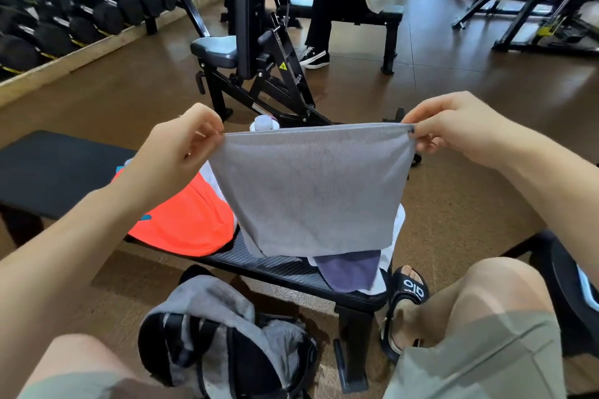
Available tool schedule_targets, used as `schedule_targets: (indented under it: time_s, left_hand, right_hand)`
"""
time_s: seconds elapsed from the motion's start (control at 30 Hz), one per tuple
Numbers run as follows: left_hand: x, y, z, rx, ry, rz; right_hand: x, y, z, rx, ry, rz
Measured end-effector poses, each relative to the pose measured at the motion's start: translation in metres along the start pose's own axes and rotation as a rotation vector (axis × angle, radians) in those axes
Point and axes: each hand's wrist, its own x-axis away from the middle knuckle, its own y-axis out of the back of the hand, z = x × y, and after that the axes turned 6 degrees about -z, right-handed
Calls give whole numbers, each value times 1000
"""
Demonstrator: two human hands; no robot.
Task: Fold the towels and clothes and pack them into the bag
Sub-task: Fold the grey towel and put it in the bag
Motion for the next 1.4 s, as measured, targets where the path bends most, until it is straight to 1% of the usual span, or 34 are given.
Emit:
schedule_targets:
  time_s: [0.03, 0.17, 0.27, 0.37, 0.43, 0.5, 0.57, 0.6, 0.67, 0.7, 0.77, 0.83, 0.93, 1.03, 1.1, 1.17, 1.23, 1.27, 1.33, 1.4]
  left_hand:
    - [1, -2, 0, 24, 25, 22]
    - [3, -11, -1, 11, -1, 61]
    - [2, -14, -6, 63, 125, 55]
    - [-1, -18, -15, 86, 303, 24]
    - [-6, -22, -27, 127, 372, 20]
    - [-9, -28, -48, 207, 372, 66]
    - [-9, -36, -71, 336, 379, 150]
    - [-8, -40, -80, 380, 371, 198]
    - [-5, -51, -92, 364, 296, 270]
    - [-4, -55, -94, 330, 250, 277]
    - [-3, -59, -96, 259, 184, 220]
    - [-3, -57, -96, 215, 123, 149]
    - [-3, -51, -93, 166, -10, 116]
    - [-6, -44, -89, 74, -111, 139]
    - [-9, -40, -88, 44, -188, 130]
    - [-11, -36, -88, 48, -220, 116]
    - [-14, -32, -88, 81, -218, 126]
    - [-15, -30, -87, 95, -224, 133]
    - [-16, -26, -87, 115, -253, 141]
    - [-17, -23, -87, 118, -268, 144]
  right_hand:
    - [0, -2, -1, 31, -6, 20]
    - [3, -6, -9, 136, 0, 84]
    - [5, -6, -12, 127, -21, 110]
    - [9, -11, -5, 33, -59, 115]
    - [17, -23, 6, -36, -66, 128]
    - [31, -42, 20, -72, -56, 179]
    - [47, -68, 31, -133, -58, 228]
    - [53, -82, 35, -168, -62, 228]
    - [62, -105, 41, -280, -93, 196]
    - [65, -114, 42, -372, -133, 190]
    - [68, -124, 45, -544, -225, 196]
    - [70, -125, 46, -575, -250, 203]
    - [73, -119, 49, -545, -243, 202]
    - [73, -113, 53, -519, -242, 224]
    - [72, -110, 55, -475, -214, 251]
    - [70, -109, 57, -443, -157, 270]
    - [65, -106, 54, -377, -36, 226]
    - [61, -105, 49, -291, 61, 174]
    - [53, -103, 38, -28, 265, 111]
    - [47, -105, 27, 210, 392, 137]
